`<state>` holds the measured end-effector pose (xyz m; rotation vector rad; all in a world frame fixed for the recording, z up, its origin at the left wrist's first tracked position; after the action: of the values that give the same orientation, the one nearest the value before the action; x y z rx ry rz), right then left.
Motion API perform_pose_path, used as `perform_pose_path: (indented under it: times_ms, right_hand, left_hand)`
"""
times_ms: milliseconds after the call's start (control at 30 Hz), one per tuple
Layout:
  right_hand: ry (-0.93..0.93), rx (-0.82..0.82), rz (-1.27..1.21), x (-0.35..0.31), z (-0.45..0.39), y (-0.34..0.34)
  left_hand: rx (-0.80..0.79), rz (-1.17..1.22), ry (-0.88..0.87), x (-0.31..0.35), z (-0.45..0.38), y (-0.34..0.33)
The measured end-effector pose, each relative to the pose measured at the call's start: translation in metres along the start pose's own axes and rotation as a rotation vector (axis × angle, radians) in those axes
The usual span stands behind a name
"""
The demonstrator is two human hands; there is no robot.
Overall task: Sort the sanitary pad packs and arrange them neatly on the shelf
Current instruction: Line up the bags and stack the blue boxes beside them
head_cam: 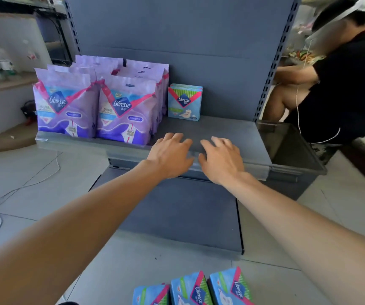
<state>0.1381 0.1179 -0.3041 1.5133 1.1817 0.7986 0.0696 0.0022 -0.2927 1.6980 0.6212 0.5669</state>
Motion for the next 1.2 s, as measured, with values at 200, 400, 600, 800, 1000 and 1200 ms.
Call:
perform_pose_path:
  times_ms: [200, 400, 600, 800, 1000, 1200]
  right_hand:
    - [-0.034, 0.011, 0.048, -0.012, 0.045, 0.007]
    - [-0.077, -0.02, 0.026, -0.022, 0.109, -0.023]
    - [-0.202, -0.26, 0.006, -0.009, 0.176, -0.111]
    - [-0.244, -0.567, 0.017, 0.001, 0.234, -0.2]
    - [-0.137, -0.627, -0.005, -0.007, 0.249, -0.26]
    - [0.043, -0.803, 0.017, -0.022, 0.238, -0.29]
  left_hand:
    - [-0.028, 0.025, -0.068, 0.015, 0.039, -0.004]
    - [-0.046, 0.095, -0.161, 0.032, 0.095, -0.044]
    - [-0.33, 0.119, -0.131, 0.02, 0.144, -0.133]
    - [-0.521, 0.113, -0.104, 0.002, 0.189, -0.223]
    - [-0.594, 0.155, -0.074, -0.004, 0.22, -0.285]
    - [-0.671, 0.173, -0.062, -0.001, 0.236, -0.311]
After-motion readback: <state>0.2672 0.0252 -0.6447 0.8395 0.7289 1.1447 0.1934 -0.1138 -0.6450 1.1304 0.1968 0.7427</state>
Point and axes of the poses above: each hand's wrist, its own z-axis away from the middle knuckle, its own y-axis out of the back of the hand, x = y × z, the point moved 5 cm from there along -z, towards the middle knuckle
